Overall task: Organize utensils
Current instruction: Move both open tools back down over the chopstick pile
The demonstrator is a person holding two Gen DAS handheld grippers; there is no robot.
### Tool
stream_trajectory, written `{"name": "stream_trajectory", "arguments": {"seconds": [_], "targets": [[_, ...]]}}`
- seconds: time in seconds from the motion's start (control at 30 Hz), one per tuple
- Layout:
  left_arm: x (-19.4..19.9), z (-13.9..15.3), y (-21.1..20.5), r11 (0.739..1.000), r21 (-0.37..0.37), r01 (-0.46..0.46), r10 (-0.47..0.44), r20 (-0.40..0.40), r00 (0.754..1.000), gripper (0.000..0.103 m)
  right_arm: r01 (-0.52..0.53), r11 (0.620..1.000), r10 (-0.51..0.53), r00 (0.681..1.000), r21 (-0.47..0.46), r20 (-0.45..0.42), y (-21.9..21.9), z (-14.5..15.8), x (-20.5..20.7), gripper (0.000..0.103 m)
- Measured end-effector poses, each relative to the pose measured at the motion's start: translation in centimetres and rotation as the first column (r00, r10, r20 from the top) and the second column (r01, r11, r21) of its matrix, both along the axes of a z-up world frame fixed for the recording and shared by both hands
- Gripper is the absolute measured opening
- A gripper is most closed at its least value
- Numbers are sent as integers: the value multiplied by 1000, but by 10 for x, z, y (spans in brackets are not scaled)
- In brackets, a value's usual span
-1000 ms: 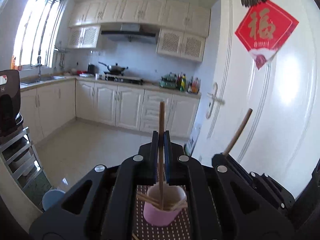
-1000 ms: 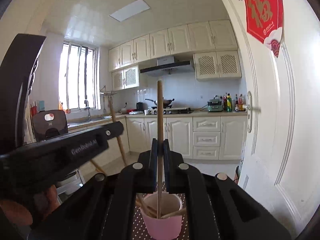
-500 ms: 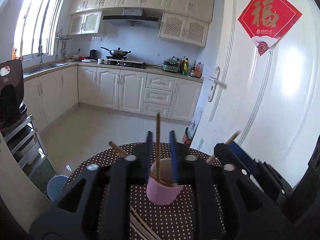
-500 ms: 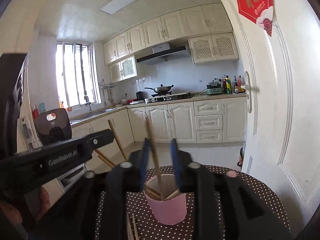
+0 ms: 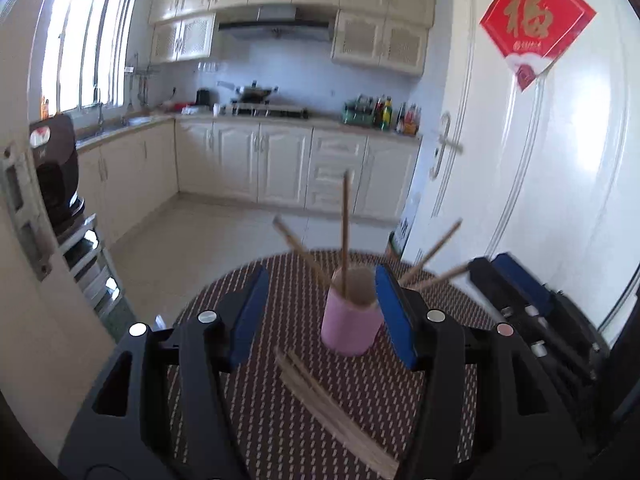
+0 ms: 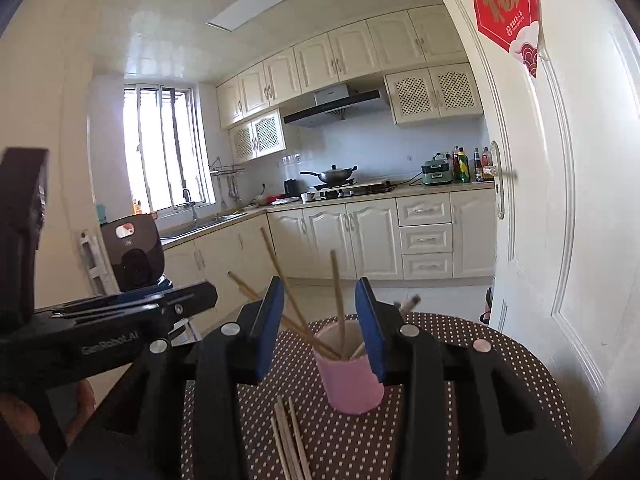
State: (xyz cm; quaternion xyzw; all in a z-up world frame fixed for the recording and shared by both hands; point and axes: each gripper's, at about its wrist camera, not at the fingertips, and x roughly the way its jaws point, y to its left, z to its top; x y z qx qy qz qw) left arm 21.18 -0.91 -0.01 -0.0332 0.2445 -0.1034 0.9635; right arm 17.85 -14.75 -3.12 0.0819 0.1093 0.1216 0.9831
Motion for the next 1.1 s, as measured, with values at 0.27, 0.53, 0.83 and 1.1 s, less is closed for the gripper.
{"name": "stream_trajectory", "arguments": {"seconds": [0.27,0.53,0.83,1.1], "targets": [[-1,-43,5,999,-28,17,-22,-215,976,56,-23,1000,24,995,11,-95,2,-27,-15,35],[2,-102,-1,999,-41,3,-20,-405,914,56,-41,999,46,971,25,-235,1,-65,-8,36],[15,-157,-10,999,-16,-30,16,-546,838,56,-45,997,64,911,55,-408,-10,-113,11,36],[26,-175,-14,997,30,-72,75,-600,796,55,-51,995,84,880,81,-468,-22,-130,16,36]]}}
